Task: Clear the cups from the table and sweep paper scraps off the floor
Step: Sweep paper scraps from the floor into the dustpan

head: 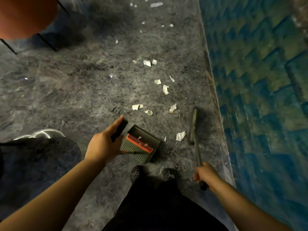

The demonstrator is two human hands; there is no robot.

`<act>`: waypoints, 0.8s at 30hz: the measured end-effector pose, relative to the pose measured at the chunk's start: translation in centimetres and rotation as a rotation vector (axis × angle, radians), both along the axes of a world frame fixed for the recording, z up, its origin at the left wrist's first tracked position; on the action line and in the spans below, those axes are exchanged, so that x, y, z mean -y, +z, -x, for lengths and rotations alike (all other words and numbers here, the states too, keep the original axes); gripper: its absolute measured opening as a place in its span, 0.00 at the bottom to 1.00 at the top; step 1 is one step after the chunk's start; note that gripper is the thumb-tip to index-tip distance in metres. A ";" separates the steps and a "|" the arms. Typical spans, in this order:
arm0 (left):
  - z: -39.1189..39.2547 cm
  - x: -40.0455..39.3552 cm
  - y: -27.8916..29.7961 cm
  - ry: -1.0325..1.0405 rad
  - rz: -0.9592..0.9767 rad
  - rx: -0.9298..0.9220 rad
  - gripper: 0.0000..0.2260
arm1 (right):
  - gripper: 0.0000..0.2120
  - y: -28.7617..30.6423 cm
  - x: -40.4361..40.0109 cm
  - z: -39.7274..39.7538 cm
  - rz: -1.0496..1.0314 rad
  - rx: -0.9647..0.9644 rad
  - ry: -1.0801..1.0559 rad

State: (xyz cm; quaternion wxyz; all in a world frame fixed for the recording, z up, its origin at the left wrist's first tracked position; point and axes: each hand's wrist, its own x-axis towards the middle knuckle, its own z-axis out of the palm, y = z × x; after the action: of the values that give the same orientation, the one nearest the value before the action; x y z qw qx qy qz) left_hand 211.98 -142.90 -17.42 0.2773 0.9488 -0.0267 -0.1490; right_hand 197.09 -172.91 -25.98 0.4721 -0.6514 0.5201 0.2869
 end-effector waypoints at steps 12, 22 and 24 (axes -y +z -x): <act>-2.8 -1.1 -0.5 -0.116 0.006 -0.011 0.36 | 0.16 -2.5 -3.7 1.5 -0.039 0.020 -0.113; -3.6 -1.6 -0.2 -0.171 0.045 -0.038 0.36 | 0.17 -1.5 -6.7 1.7 -0.075 -0.005 -0.267; -3.4 -2.1 0.0 -0.171 0.036 -0.009 0.38 | 0.03 -2.0 -7.1 -0.1 -0.092 -0.019 -0.237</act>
State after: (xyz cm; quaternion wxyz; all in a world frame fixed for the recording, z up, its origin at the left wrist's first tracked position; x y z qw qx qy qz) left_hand 215.33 -140.76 -17.38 0.2806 0.9372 -0.1092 -0.1758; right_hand 197.18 -165.85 -27.96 0.5271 -0.5603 0.5842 0.2586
